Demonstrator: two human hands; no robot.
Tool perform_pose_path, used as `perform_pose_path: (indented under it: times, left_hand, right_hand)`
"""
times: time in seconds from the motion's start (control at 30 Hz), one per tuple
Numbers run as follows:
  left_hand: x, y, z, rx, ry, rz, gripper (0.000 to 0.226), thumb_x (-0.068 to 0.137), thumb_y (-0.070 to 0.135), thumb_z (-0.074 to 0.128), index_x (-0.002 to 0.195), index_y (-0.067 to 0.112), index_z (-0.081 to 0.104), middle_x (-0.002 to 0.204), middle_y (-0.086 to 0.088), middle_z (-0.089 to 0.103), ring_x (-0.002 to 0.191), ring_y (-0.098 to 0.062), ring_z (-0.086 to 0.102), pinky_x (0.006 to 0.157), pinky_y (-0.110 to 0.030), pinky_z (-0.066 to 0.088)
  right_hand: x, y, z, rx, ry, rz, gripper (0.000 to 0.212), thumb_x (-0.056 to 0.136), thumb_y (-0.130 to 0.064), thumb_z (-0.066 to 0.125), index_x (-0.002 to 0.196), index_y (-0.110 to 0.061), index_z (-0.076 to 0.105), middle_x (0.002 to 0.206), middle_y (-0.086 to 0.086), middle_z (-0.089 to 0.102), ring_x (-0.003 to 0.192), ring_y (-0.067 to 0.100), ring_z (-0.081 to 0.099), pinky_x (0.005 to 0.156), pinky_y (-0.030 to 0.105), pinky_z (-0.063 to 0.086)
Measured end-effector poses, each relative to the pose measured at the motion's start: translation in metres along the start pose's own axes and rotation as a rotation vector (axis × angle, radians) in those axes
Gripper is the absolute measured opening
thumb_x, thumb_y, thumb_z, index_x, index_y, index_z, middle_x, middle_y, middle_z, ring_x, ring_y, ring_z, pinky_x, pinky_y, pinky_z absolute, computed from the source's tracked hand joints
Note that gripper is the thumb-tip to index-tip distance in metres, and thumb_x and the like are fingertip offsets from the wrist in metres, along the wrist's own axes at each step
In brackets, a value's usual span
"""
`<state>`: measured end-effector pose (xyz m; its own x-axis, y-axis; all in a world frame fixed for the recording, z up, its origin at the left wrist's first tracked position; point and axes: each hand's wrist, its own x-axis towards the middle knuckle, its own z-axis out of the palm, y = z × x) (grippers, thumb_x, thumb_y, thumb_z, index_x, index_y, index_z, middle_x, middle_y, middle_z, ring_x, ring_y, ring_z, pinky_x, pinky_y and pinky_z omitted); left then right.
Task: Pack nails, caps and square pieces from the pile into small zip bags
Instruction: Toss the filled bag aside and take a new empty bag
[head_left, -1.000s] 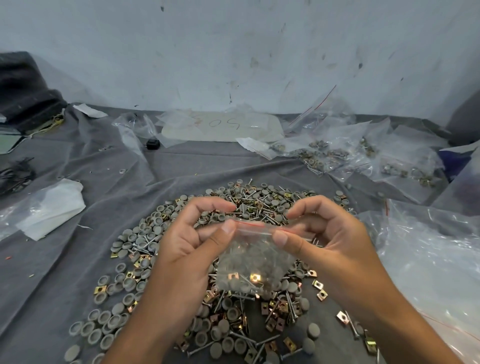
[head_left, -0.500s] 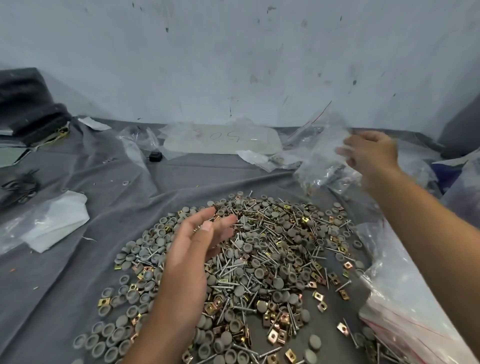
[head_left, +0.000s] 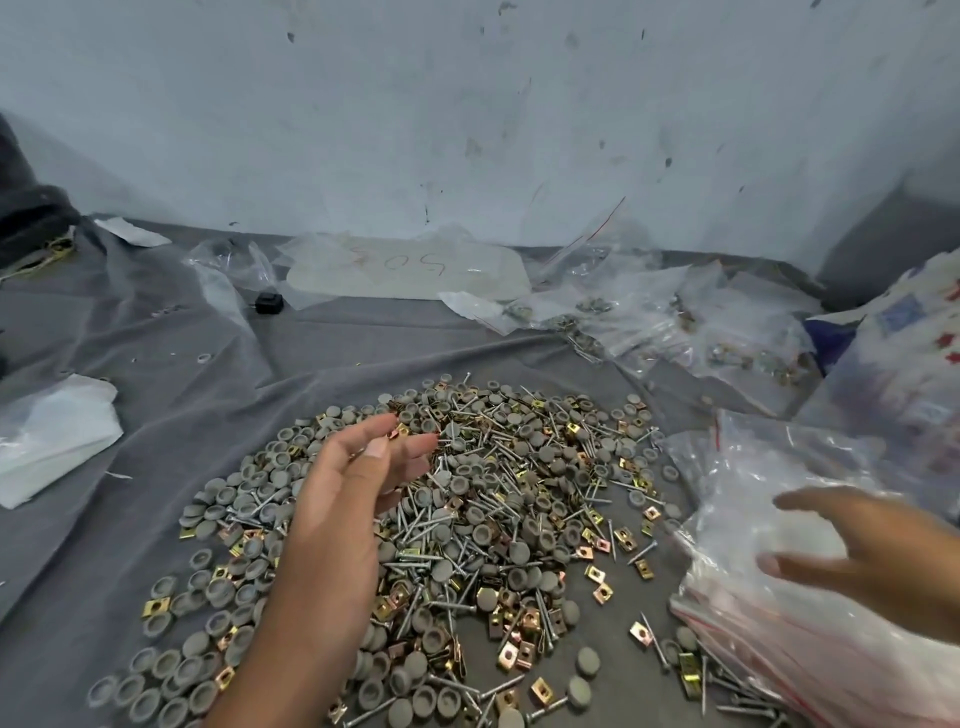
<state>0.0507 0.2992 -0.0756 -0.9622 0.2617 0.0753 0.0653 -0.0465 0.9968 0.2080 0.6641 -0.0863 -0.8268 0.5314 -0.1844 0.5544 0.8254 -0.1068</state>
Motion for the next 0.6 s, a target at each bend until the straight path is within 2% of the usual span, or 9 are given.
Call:
perform_pose_path:
  times: [0.07, 0.1, 0.17, 0.2, 0.27, 0.33, 0.4, 0.5, 0.6]
  left_hand:
    - [0.001, 0.0, 0.001, 0.007, 0.023, 0.004, 0.04, 0.092, 0.062, 0.041, 0.119, 0.038, 0.058, 0.111, 0.019, 0.073, 0.106, -0.005, 0.067, 0.098, -0.049, 0.046]
    - [0.001, -0.001, 0.002, 0.01, 0.03, 0.002, 0.037, 0.094, 0.059, 0.041, 0.119, 0.037, 0.058, 0.11, 0.018, 0.073, 0.106, -0.005, 0.068, 0.098, -0.05, 0.046]
    - [0.001, -0.002, 0.003, 0.018, 0.033, 0.003, 0.036, 0.093, 0.054, 0.042, 0.119, 0.034, 0.059, 0.109, 0.016, 0.074, 0.104, -0.005, 0.068, 0.099, -0.048, 0.046]
    - [0.001, -0.003, 0.003, 0.022, 0.033, 0.004, 0.039, 0.09, 0.054, 0.042, 0.119, 0.034, 0.059, 0.108, 0.016, 0.074, 0.103, -0.004, 0.068, 0.099, -0.047, 0.046]
    - [0.0, -0.004, 0.003, 0.026, 0.034, -0.003, 0.041, 0.088, 0.057, 0.042, 0.118, 0.035, 0.059, 0.108, 0.017, 0.074, 0.101, -0.003, 0.068, 0.099, -0.047, 0.046]
    - [0.001, -0.006, 0.003, 0.03, 0.039, -0.009, 0.031, 0.098, 0.052, 0.042, 0.118, 0.035, 0.059, 0.108, 0.017, 0.074, 0.101, -0.003, 0.068, 0.099, -0.047, 0.046]
    - [0.003, -0.008, 0.003, 0.043, 0.049, -0.009, 0.026, 0.104, 0.038, 0.039, 0.118, 0.032, 0.06, 0.107, 0.015, 0.075, 0.102, -0.004, 0.069, 0.102, -0.046, 0.046]
    - [0.002, -0.009, 0.005, 0.066, 0.04, -0.006, 0.025, 0.105, 0.032, 0.038, 0.117, 0.031, 0.06, 0.106, 0.015, 0.075, 0.102, -0.005, 0.069, 0.103, -0.046, 0.046]
    - [0.0, -0.009, 0.007, 0.09, 0.022, 0.008, 0.024, 0.104, 0.033, 0.04, 0.112, 0.034, 0.062, 0.105, 0.018, 0.074, 0.101, -0.001, 0.068, 0.099, -0.041, 0.047]
  right_hand:
    - [-0.023, 0.016, 0.026, 0.053, 0.182, 0.043, 0.062, 0.058, -0.082, 0.066, 0.112, -0.052, 0.059, 0.119, -0.017, 0.066, 0.101, 0.014, 0.065, 0.086, 0.039, 0.051]
    - [-0.029, 0.02, 0.033, 0.113, 0.231, 0.055, 0.041, 0.064, -0.065, 0.079, 0.099, -0.056, 0.059, 0.107, -0.019, 0.071, 0.089, 0.012, 0.068, 0.078, 0.039, 0.054]
    - [-0.026, 0.024, 0.042, 0.161, 0.274, 0.064, 0.044, 0.072, -0.03, 0.09, 0.082, -0.059, 0.059, 0.082, -0.028, 0.069, 0.072, 0.002, 0.066, 0.068, 0.036, 0.056]
    - [-0.028, 0.023, 0.042, 0.205, 0.285, 0.083, 0.047, 0.074, -0.029, 0.089, 0.084, -0.062, 0.057, 0.08, -0.029, 0.069, 0.072, 0.002, 0.065, 0.07, 0.037, 0.057]
    - [-0.033, 0.017, 0.044, 0.202, 0.317, 0.049, 0.037, 0.075, -0.062, 0.077, 0.098, -0.068, 0.049, 0.103, -0.031, 0.064, 0.086, 0.004, 0.063, 0.082, 0.04, 0.057]
    - [-0.035, 0.01, 0.048, 0.151, 0.313, -0.036, 0.049, 0.069, -0.089, 0.058, 0.112, -0.071, 0.041, 0.118, -0.035, 0.049, 0.1, 0.002, 0.054, 0.092, 0.041, 0.053]
    - [-0.037, 0.002, 0.05, 0.154, 0.289, -0.024, 0.044, 0.067, -0.082, 0.067, 0.104, -0.075, 0.044, 0.114, -0.039, 0.052, 0.1, 0.004, 0.058, 0.088, 0.041, 0.054]
    - [-0.036, -0.006, 0.038, 0.227, 0.351, 0.043, 0.033, 0.079, -0.038, 0.083, 0.081, -0.062, 0.06, 0.096, -0.018, 0.072, 0.088, 0.021, 0.068, 0.079, 0.044, 0.052]
    - [-0.038, -0.026, 0.014, 0.354, 0.535, 0.01, 0.012, 0.087, -0.049, 0.062, 0.077, -0.055, 0.057, 0.098, -0.014, 0.072, 0.09, 0.024, 0.068, 0.08, 0.042, 0.049]
